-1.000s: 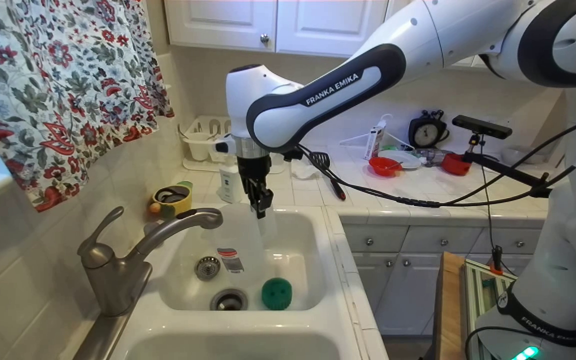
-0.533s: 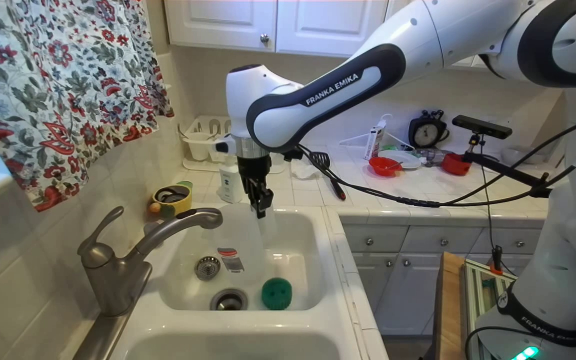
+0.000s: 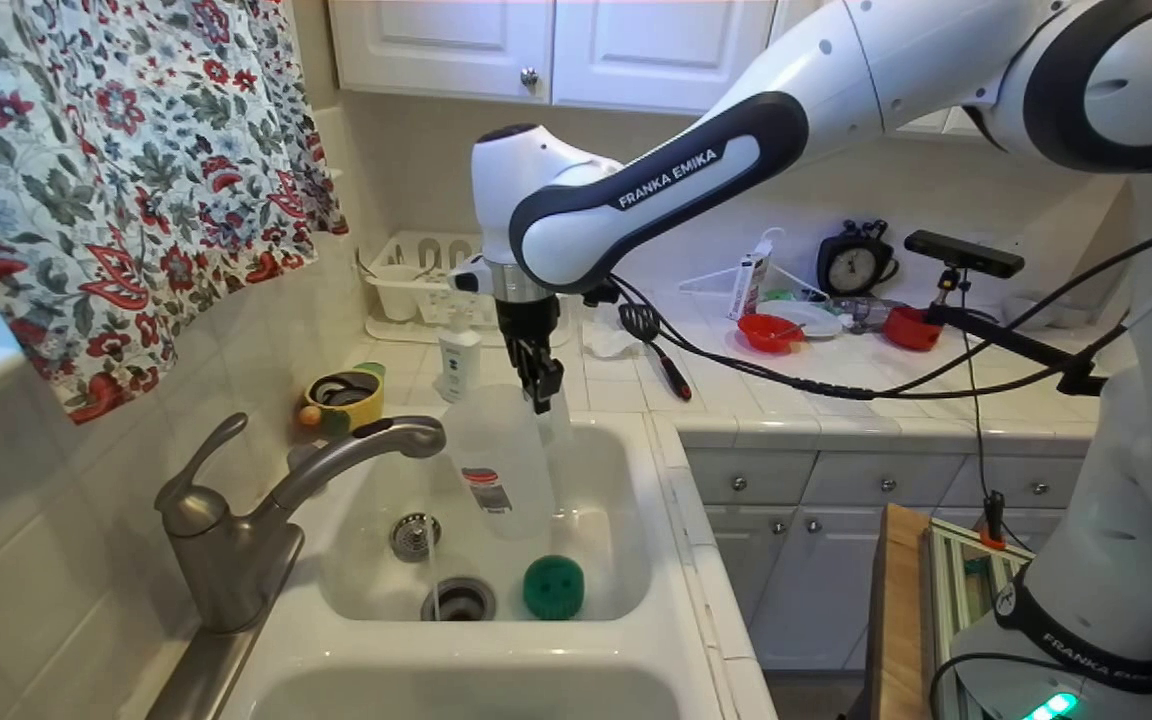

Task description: Use the clear jug to fetch some water from the tap and the put the jug back on the countertop

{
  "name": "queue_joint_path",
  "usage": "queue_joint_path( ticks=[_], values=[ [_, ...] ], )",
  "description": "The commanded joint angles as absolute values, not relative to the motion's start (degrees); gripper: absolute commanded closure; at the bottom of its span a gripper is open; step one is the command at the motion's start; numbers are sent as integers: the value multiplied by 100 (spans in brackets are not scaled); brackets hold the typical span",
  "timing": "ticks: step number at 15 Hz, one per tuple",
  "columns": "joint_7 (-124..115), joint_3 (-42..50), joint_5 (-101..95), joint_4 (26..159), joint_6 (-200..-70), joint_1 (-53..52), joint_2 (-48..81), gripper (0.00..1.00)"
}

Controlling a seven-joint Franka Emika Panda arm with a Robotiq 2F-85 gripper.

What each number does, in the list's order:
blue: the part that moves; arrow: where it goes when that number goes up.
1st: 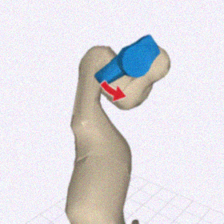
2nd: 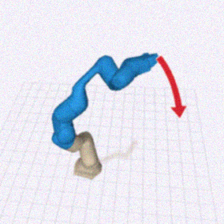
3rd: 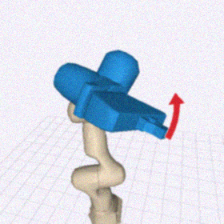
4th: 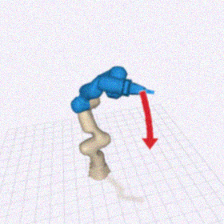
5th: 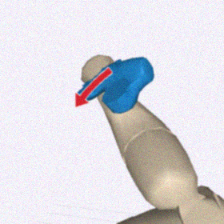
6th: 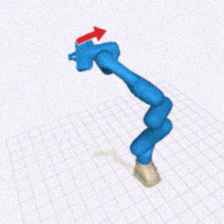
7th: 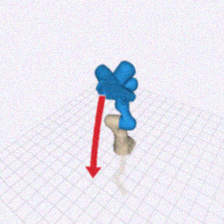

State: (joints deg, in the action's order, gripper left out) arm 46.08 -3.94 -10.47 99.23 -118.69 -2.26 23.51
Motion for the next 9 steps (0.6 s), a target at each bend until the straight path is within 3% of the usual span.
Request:
queue_joint_path(
  ticks=[1,9],
  values=[
    [4491,-377,-1110,10021,-11794,-122,2092,91],
    [4050,-334,-783,10425,-11872,103,1157,91]
  ],
)
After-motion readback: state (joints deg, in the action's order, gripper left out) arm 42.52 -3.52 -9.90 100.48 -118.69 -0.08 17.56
